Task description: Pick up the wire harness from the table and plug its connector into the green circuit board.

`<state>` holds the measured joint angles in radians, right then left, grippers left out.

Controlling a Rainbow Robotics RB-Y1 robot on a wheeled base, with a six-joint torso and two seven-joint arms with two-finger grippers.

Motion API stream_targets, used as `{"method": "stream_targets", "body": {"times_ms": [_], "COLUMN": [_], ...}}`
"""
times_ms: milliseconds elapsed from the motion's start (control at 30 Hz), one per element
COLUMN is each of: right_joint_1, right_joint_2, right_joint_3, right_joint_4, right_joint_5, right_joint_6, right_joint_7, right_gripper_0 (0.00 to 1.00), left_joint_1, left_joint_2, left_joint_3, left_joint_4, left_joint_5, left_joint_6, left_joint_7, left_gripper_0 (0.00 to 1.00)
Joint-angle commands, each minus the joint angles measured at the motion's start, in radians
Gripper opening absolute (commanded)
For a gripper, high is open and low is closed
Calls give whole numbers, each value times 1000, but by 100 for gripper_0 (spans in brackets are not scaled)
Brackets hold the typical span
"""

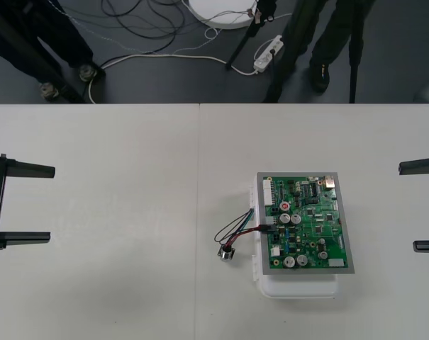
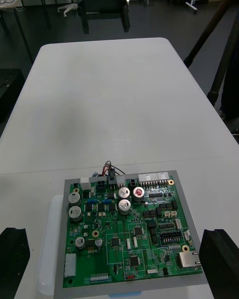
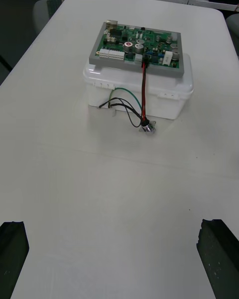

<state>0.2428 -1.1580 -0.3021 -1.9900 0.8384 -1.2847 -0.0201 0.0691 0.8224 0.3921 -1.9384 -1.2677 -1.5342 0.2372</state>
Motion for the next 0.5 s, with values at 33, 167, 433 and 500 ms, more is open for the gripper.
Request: {"method": "stream_targets", "body": {"times_ms": [33,167,433,500], "right_joint_1": [16,16,16,16], "right_joint_2": [-5,-5,-5,-5], "right_joint_3": [-17,-17,-17,-17], "right_joint_4": [-7,-7,-7,-7], "right_joint_5": [-16,-16,-16,-16], "right_joint_6": [-5,-5,-5,-5], "right_joint_7": [-21,-21,-21,-21], "right_gripper_0": [100,100,100,100], "left_joint_1": [20,20,20,20], "left_joint_2": [-14,-14,-14,-14], "left_joint_3": [17,17,17,17], "left_joint_4": [-1,-1,-1,-1], "left_joint_5": [-2,-2,-2,-2], "left_joint_6": [-37,-37,-37,-37], "left_joint_7": [-53,-53,-53,-53], "left_gripper_0": [100,100,100,100]}}
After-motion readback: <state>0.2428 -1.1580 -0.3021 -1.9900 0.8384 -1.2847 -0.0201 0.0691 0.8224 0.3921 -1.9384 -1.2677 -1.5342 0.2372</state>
